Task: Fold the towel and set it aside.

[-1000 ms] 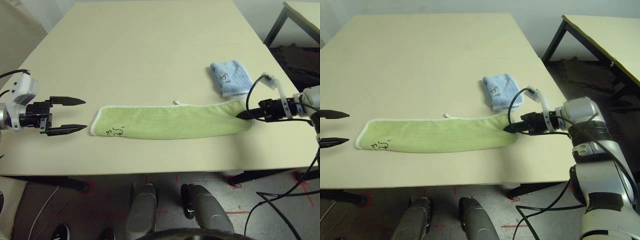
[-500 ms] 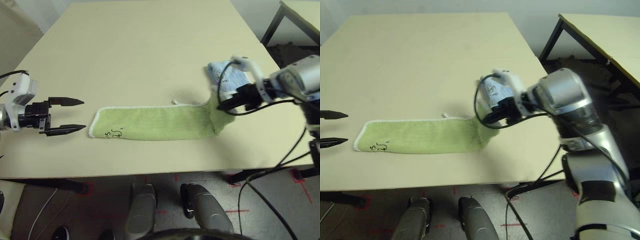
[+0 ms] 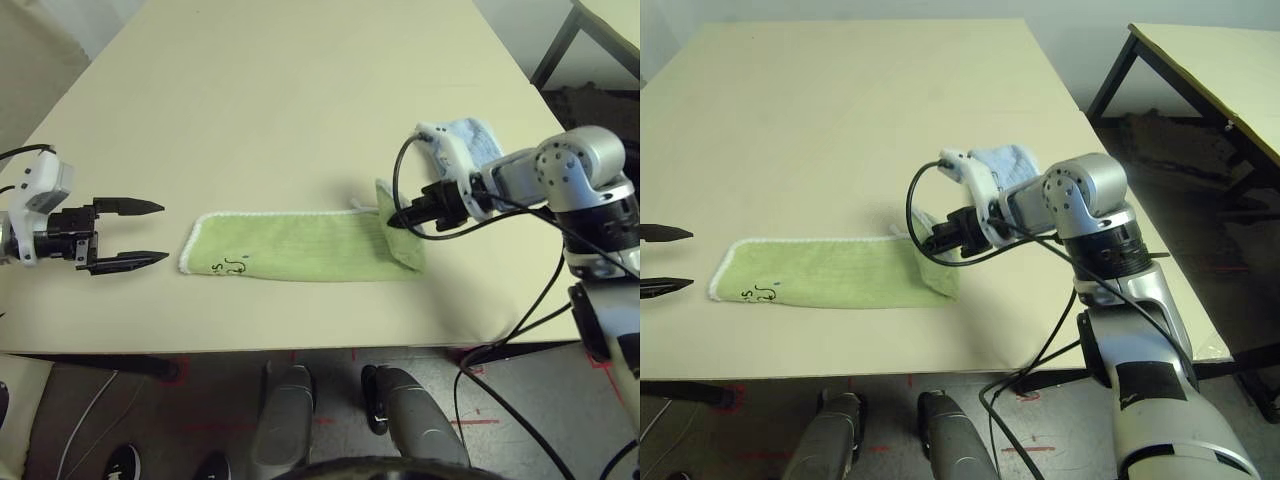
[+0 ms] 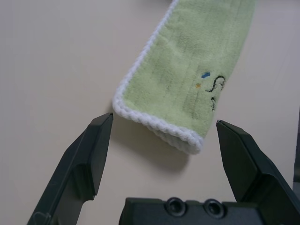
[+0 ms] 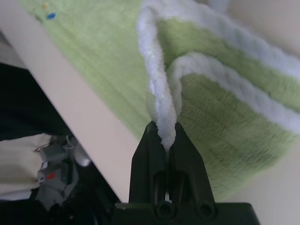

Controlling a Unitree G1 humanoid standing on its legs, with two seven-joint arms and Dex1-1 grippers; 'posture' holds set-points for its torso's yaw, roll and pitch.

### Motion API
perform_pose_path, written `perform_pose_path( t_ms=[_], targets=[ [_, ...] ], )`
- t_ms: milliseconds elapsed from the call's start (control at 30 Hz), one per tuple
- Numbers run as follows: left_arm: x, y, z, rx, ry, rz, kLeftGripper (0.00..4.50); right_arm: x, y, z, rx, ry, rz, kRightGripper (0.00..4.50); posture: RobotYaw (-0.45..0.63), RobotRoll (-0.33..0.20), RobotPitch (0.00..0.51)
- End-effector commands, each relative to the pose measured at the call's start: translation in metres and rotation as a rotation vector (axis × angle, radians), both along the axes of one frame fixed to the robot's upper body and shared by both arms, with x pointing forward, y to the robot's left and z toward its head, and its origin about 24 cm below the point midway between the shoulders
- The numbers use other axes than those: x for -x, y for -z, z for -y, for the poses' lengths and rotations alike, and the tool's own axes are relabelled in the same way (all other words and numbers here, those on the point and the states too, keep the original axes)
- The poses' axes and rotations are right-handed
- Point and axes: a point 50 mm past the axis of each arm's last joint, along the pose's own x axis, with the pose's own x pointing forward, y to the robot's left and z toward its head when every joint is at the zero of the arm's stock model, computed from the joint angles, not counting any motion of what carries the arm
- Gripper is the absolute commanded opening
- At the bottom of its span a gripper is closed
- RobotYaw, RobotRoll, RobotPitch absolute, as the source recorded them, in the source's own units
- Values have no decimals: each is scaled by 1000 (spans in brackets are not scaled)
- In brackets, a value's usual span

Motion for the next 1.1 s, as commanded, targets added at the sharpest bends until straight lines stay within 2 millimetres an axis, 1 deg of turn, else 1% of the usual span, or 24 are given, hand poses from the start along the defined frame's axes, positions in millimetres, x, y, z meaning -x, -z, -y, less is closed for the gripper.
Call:
perform_pose_path(
  t_ms=[33, 67, 167, 267, 300, 333, 400, 500, 533, 667, 733, 767, 833, 867, 933, 1000, 1067, 1100],
  targets=[
    [2, 0, -3, -18, -9, -6, 4500, 10, 3, -5, 0, -34, -24, 9, 78, 0, 187],
    [2, 0, -4, -19, -11, -6, 4500, 11, 3, -7, -2, -33, -21, 9, 78, 0, 187],
    [2, 1, -5, -21, -17, -5, 4500, 10, 1, -14, -34, -23, -15, 710, 78, 0, 187],
    [2, 2, -6, -22, -21, -7, 4500, 10, -3, -20, -63, -10, -3, 1815, 78, 0, 184],
    [2, 2, -6, -23, -23, -7, 4500, 9, -5, -21, -69, -4, 4, 2056, 78, 0, 184],
    [2, 2, -6, -23, -24, -8, 4500, 9, -6, -22, -73, 4, 12, 2483, 77, 0, 181],
    [2, 3, -6, -24, -26, -8, 4500, 5, -9, -23, -84, 34, 32, 3161, 76, 0, 180],
    [2, 3, -6, -24, -28, -7, 4500, 2, -14, -24, -100, 65, 53, 4304, 74, 0, 180],
    [2, 3, -6, -24, -29, -7, 4500, 1, -17, -24, -114, 73, 58, 4464, 74, 0, 180],
    [2, 4, -7, -25, -36, -8, 4500, 5, -36, -19, -184, 30, 103, 4464, 72, 0, 178],
    [2, 4, -8, -26, -40, -7, 4500, 8, -41, -13, -175, 23, 152, 4464, 73, 0, 178],
    [2, 4, -8, -26, -41, -7, 4500, 11, -41, -9, -155, 23, 185, 4464, 74, 0, 178],
    [2, 4, -9, -26, -45, -6, 4500, 17, -35, 2, -135, 20, 224, 4464, 74, 0, 178],
    [2, 5, -9, -26, -47, -7, 4500, 21, -32, 6, -156, 10, 239, 4343, 74, 0, 178],
    [3, 6, -10, -25, -52, -8, 4500, 30, -20, 14, -182, -29, 251, 4026, 73, 0, 178],
    [4, 6, -11, -24, -58, -10, 4500, 40, -7, 17, -185, -90, 261, 3298, 72, 0, 178],
    [4, 6, -12, -24, -62, -11, 4500, 48, 4, 14, -189, -162, 292, 2514, 75, 0, 178],
    [4, 6, -12, -23, -63, -11, 4500, 50, 8, 12, -194, -189, 313, 2219, 75, 0, 178]
  ],
)
